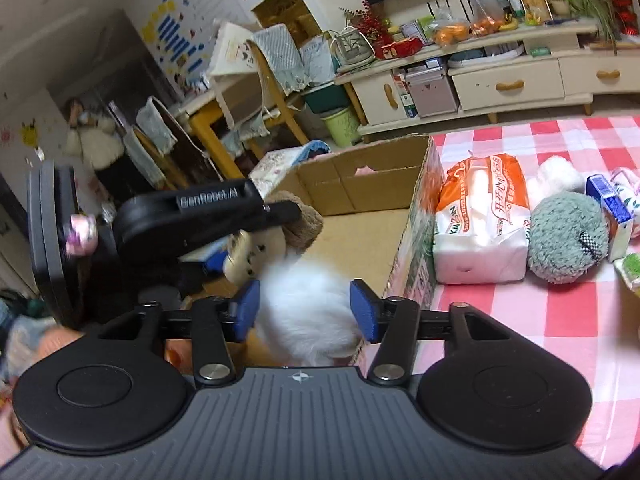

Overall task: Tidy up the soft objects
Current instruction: 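Carry both toys into the cardboard box and open both tools, then bring both open tools back over the remaining toys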

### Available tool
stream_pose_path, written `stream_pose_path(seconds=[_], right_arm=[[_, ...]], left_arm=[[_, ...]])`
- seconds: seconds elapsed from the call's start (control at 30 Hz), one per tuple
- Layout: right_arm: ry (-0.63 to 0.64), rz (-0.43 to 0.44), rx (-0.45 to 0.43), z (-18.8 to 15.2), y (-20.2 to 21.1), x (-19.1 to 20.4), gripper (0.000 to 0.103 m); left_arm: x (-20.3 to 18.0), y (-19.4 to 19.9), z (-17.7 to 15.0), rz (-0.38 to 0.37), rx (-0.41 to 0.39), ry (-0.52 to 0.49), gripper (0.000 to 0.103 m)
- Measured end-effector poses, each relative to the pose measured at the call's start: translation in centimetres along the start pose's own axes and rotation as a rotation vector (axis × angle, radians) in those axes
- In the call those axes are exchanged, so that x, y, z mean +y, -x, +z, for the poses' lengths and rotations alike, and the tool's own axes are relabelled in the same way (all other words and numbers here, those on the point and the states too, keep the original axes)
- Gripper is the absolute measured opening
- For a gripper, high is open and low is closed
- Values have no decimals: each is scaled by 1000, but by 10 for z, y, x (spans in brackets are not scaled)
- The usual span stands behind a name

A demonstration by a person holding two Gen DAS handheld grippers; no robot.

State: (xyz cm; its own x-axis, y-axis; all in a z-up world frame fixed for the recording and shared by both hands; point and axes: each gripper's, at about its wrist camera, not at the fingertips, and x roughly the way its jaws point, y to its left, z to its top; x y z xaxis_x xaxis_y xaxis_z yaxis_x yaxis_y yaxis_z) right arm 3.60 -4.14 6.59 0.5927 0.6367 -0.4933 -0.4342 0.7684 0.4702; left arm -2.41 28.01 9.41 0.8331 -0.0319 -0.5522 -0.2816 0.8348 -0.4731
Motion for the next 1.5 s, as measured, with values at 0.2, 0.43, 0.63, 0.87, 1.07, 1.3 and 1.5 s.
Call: stream_pose_path(seconds=[0.2, 0.43, 0.63, 0.87, 1.07, 1.3, 1.5], right_arm=[[68, -45, -58, -1, 15, 4, 99], [75, -105, -111, -8, 29, -6, 101], [39, -131, -119, -20, 40, -11, 101], [15, -147, -133, -22, 49, -11, 102], [6, -176, -154, -24, 52, -10, 103], [14, -195, -180, -25, 54, -7, 103], [21, -219, -206, -25, 57, -9, 103]], left_arm=[[4, 5, 2, 25, -14, 10, 78], [-5, 6, 1, 13, -16, -29, 81], [-13, 6, -5, 1, -11, -64, 84], [-24, 4, -12, -9, 5, -99, 86], [-37, 3, -18, -23, 14, -136, 87], [-52, 2, -28, -39, 23, -178, 88], [-66, 1, -36, -53, 27, -206, 88]])
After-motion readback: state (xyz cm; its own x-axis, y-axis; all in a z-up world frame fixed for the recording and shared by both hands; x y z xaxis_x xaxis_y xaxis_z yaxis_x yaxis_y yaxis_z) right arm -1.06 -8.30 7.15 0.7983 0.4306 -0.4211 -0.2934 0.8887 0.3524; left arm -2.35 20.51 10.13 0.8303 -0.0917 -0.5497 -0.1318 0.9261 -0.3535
